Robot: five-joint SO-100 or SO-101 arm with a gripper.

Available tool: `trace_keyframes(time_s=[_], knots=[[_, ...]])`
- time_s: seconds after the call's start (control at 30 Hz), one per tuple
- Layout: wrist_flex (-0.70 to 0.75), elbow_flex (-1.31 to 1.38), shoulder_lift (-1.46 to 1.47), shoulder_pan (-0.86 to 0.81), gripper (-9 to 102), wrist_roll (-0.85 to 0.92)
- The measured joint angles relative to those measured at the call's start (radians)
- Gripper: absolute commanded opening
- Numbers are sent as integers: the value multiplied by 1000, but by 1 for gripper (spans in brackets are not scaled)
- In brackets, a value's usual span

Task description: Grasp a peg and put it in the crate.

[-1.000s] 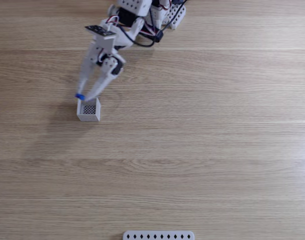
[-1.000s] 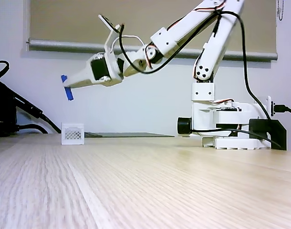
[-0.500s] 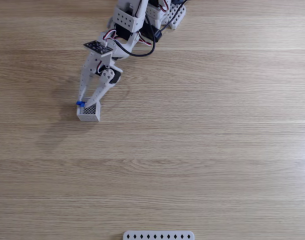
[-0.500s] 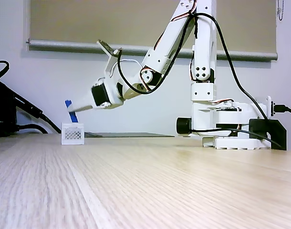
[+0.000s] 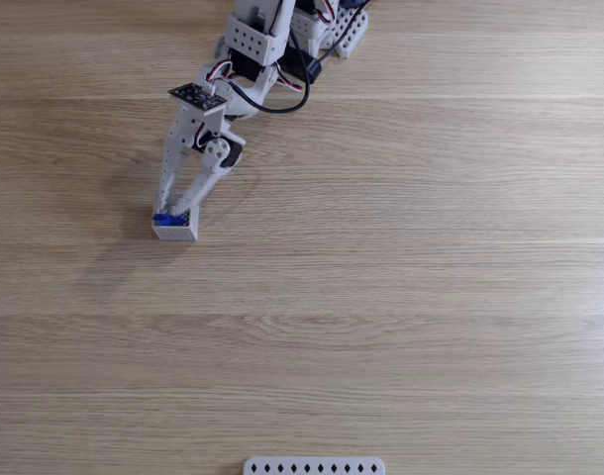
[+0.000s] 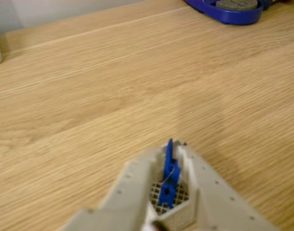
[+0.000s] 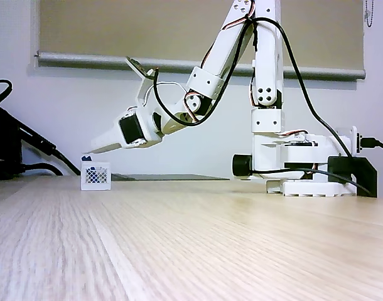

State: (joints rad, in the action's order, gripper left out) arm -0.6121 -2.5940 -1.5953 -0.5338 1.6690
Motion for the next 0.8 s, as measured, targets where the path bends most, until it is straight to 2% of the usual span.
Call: trace_keyframes(time_s=[0.13, 0.27, 0.4, 0.63, 0.8], knots=[[71, 0, -100, 11, -1, -127], [236, 0, -276, 86, -1, -348], [502, 0, -494, 153, -1, -658], [1049, 0, -853, 380, -1, -1236], [1364, -18, -1123, 492, -1, -1563]])
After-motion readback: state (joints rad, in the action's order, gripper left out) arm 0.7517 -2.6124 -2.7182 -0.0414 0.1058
